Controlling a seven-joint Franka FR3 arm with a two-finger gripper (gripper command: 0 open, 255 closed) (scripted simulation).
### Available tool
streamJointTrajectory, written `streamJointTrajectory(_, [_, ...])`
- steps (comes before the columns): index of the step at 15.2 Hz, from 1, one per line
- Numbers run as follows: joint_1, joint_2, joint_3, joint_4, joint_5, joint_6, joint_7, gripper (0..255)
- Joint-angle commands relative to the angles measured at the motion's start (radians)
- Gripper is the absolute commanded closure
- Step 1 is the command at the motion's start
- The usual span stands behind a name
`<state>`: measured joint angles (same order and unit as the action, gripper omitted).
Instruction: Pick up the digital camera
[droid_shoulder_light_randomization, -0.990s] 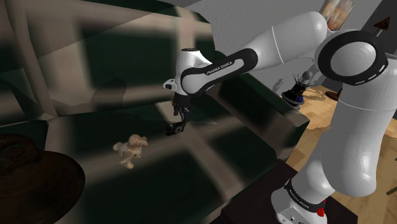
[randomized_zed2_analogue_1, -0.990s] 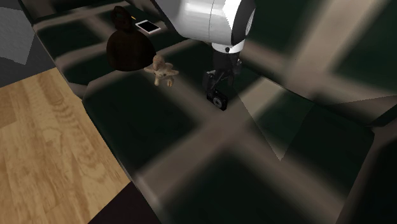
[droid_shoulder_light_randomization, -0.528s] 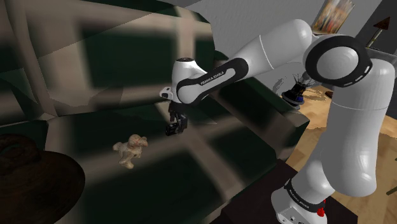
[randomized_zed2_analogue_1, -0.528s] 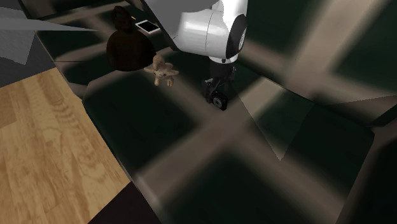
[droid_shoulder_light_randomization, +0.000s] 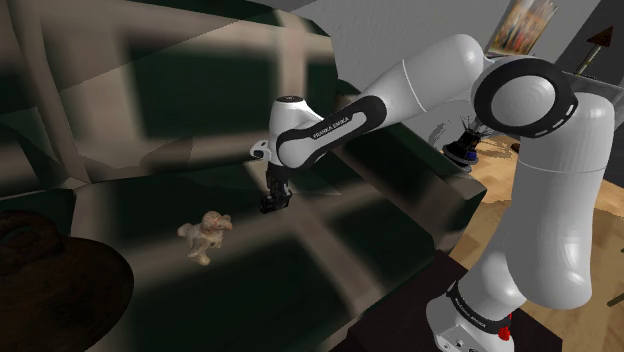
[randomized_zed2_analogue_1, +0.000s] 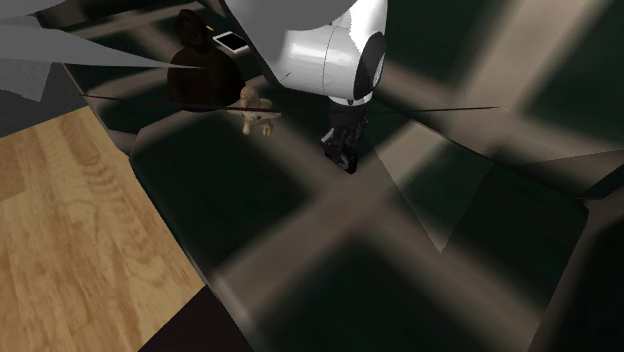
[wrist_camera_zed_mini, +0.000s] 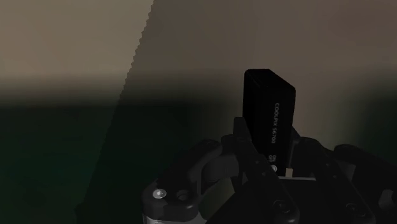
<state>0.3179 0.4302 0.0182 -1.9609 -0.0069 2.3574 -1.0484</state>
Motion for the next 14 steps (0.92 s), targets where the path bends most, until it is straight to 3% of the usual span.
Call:
streamJointTrajectory(1, [0.000, 0.000, 0.000, 0.000, 0.000, 0.000, 0.000, 255])
streamJointTrajectory(5, [0.000, 0.001, 0.000, 0.000, 0.000, 0.001, -0.001, 255])
streamJointTrajectory(14, [-0.001, -0.077, 0.001, 0.019, 0.002, -0.096, -0.002, 255])
